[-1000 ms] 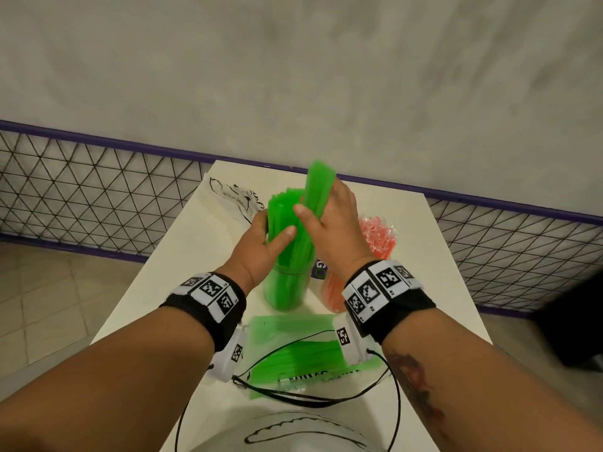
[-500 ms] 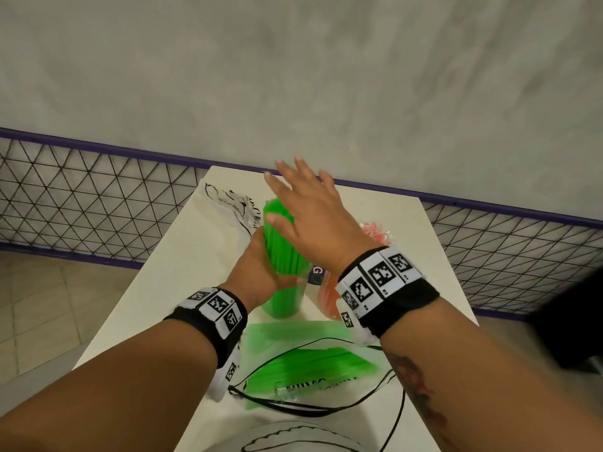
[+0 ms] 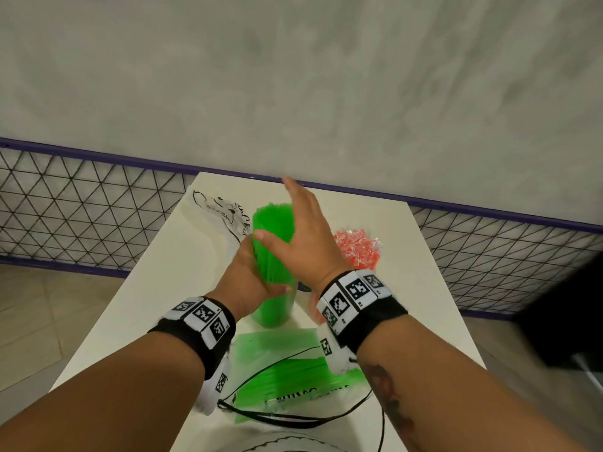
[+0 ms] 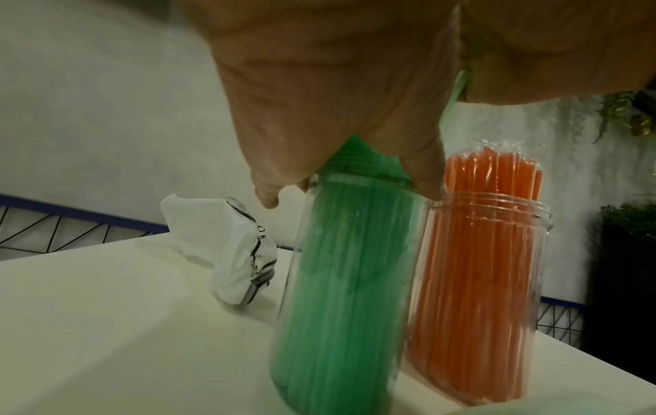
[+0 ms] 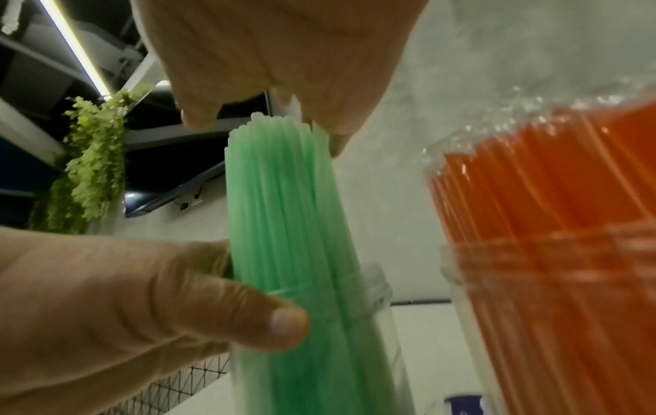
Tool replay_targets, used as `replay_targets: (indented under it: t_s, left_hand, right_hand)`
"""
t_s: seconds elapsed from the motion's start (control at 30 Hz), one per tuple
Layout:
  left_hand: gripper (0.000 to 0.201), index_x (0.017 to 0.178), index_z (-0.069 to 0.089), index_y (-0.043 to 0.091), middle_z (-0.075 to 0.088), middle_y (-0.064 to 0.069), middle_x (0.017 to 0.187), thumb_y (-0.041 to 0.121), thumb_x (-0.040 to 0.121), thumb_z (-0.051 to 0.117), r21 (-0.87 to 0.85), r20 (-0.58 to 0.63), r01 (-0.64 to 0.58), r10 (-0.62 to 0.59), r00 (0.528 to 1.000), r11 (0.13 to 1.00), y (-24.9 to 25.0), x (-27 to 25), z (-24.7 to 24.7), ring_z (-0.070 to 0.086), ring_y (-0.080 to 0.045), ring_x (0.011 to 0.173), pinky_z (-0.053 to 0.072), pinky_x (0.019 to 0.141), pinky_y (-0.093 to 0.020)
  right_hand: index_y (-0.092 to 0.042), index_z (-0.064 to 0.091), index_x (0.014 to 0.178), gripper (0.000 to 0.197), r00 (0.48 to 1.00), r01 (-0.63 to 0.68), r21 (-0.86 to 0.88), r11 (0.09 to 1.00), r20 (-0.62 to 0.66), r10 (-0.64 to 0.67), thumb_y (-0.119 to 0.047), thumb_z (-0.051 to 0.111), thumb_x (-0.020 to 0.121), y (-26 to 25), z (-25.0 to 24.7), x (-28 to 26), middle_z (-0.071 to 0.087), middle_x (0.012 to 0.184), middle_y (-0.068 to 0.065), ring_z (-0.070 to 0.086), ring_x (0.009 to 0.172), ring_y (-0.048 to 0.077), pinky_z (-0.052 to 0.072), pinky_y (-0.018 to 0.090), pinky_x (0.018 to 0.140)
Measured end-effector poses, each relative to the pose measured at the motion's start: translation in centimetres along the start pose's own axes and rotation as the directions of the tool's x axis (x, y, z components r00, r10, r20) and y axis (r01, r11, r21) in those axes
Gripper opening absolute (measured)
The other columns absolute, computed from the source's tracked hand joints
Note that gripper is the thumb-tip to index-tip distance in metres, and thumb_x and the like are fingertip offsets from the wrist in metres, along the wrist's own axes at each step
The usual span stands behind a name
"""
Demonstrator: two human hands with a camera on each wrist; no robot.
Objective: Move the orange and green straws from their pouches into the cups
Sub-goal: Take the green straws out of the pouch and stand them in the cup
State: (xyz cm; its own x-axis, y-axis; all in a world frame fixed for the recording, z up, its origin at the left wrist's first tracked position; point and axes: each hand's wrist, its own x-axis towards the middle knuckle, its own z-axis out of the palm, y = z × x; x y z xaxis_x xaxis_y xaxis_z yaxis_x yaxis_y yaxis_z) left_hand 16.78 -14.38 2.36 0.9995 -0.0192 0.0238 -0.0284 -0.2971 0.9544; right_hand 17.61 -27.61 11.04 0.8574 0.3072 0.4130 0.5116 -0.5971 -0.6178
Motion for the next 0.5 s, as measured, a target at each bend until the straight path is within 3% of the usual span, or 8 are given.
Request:
replay_targets:
  t_s: [0.1, 0.17, 0.23, 0.3, 0.33, 0.4, 0.43, 0.5]
  left_hand:
    - [0.091, 0.127, 0.034, 0.034, 0.053, 0.022, 0.115, -0.001, 0.064, 0.089, -0.057, 0.017, -0.017, 0.018, 1.000, 0.998, 0.1, -0.1, 0.1, 0.055, 0.011, 0.098, 0.049, 0.089, -0.020]
    - [0.083, 0.130, 0.042, 0.026, 0.060, 0.010, 0.120, -0.012, 0.068, 0.083, -0.145, 0.024, -0.033, 0.037, 0.999, 0.989, 0.1, -0.2, 0.3, 0.064, 0.008, 0.099, 0.059, 0.080, -0.025]
    - [0.070, 0.131, 0.043, 0.018, 0.061, 0.002, 0.119, -0.019, 0.078, 0.070, -0.228, 0.022, -0.046, 0.052, 0.998, 0.972, 0.4, -0.3, 0.5, 0.066, 0.010, 0.090, 0.057, 0.065, -0.015]
    - [0.061, 0.130, 0.044, 0.017, 0.061, 0.001, 0.117, -0.019, 0.084, 0.063, -0.281, 0.023, -0.047, 0.056, 0.998, 0.959, 0.3, -0.2, 0.7, 0.068, 0.008, 0.086, 0.055, 0.060, -0.012]
    - [0.061, 0.129, 0.045, 0.017, 0.061, 0.000, 0.118, -0.018, 0.084, 0.064, -0.293, 0.026, -0.041, 0.051, 0.998, 0.955, 0.1, -0.1, 0.7, 0.069, 0.004, 0.089, 0.055, 0.061, -0.014]
    - [0.071, 0.131, 0.046, 0.023, 0.062, 0.001, 0.122, -0.012, 0.077, 0.076, -0.244, 0.029, -0.043, 0.051, 0.998, 0.969, -0.4, 0.3, 0.5, 0.068, -0.008, 0.102, 0.058, 0.067, -0.020]
    - [0.079, 0.132, 0.046, 0.026, 0.063, 0.004, 0.122, -0.006, 0.070, 0.083, -0.195, 0.031, -0.042, 0.049, 0.998, 0.980, -0.6, 0.4, 0.3, 0.066, -0.011, 0.107, 0.059, 0.072, -0.024]
    - [0.090, 0.132, 0.046, 0.033, 0.064, 0.010, 0.121, 0.007, 0.059, 0.093, -0.091, 0.042, -0.034, 0.038, 0.998, 0.995, -1.0, 0.6, 0.1, 0.065, -0.012, 0.111, 0.058, 0.086, -0.034]
  right_hand:
    - [-0.029, 0.014, 0.151, 0.099, 0.953, -0.144, 0.119, 0.983, -0.252, 0.170, -0.054, 0.072, 0.076, 0.0, 0.8, -2.1, 0.025, 0.154, -0.003, 0.025, 0.142, 0.011, 0.026, 0.029, 0.115]
    - [-0.030, 0.010, 0.151, 0.106, 0.930, -0.209, 0.106, 0.972, -0.285, 0.231, -0.054, 0.077, 0.072, 0.1, 1.5, -3.7, 0.020, 0.155, -0.004, 0.019, 0.144, 0.011, 0.023, 0.029, 0.116]
    - [-0.028, 0.008, 0.151, 0.110, 0.916, -0.222, 0.115, 0.968, -0.314, 0.248, -0.050, 0.080, 0.070, 0.3, 2.1, -4.6, 0.017, 0.155, -0.005, 0.016, 0.144, 0.011, 0.020, 0.029, 0.117]
    - [-0.031, 0.009, 0.150, 0.110, 0.890, -0.231, 0.214, 0.949, -0.348, 0.296, -0.046, 0.082, 0.069, 0.7, 2.7, -4.9, 0.017, 0.153, -0.009, 0.020, 0.143, 0.011, 0.022, 0.028, 0.116]
    - [-0.035, 0.010, 0.149, 0.109, 0.871, -0.239, 0.289, 0.927, -0.358, 0.336, -0.046, 0.082, 0.068, 0.7, 2.9, -4.9, 0.017, 0.151, -0.013, 0.024, 0.141, 0.011, 0.025, 0.026, 0.114]
    - [-0.038, 0.013, 0.148, 0.105, 0.828, -0.240, 0.451, 0.860, -0.366, 0.423, -0.041, 0.082, 0.069, 0.5, 3.2, -4.7, 0.021, 0.151, -0.014, 0.029, 0.136, 0.005, 0.030, 0.011, 0.105]
    - [-0.035, 0.015, 0.149, 0.102, 0.810, -0.232, 0.531, 0.815, -0.359, 0.464, -0.035, 0.082, 0.073, 0.4, 3.4, -4.7, 0.023, 0.152, -0.010, 0.030, 0.133, 0.001, 0.030, 0.004, 0.098]
    - [-0.028, 0.016, 0.150, 0.092, 0.797, -0.199, 0.665, 0.720, -0.318, 0.513, -0.025, 0.077, 0.081, 0.4, 3.5, -4.6, 0.029, 0.154, -0.001, 0.032, 0.132, 0.000, 0.032, 0.002, 0.096]
